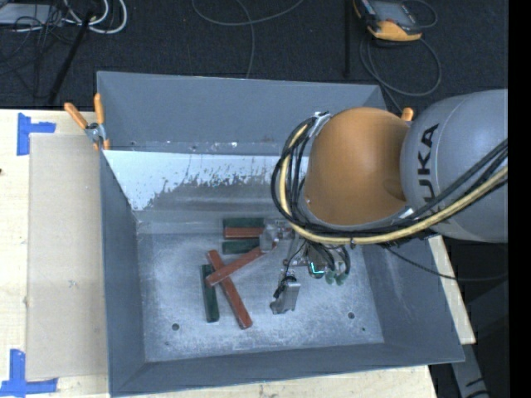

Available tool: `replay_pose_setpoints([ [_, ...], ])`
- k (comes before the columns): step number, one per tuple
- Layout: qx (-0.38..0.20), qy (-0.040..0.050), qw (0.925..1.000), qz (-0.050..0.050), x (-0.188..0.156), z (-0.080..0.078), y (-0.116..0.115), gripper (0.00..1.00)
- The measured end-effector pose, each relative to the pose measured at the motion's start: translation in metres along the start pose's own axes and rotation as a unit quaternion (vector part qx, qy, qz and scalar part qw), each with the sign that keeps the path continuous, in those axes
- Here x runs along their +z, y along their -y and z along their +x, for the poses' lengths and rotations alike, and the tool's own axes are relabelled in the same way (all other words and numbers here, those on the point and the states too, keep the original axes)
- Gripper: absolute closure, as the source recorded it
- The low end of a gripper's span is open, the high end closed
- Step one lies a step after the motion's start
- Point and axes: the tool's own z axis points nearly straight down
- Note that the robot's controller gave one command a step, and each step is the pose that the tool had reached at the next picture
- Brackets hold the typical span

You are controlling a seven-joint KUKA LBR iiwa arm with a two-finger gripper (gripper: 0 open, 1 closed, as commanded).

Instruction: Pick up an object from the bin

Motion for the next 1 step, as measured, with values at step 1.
replay_pose_setpoints([
  [1,-0.021,0.0022,0.9998,0.000,0.1096,-0.0592,-0.0214,0.00],
])
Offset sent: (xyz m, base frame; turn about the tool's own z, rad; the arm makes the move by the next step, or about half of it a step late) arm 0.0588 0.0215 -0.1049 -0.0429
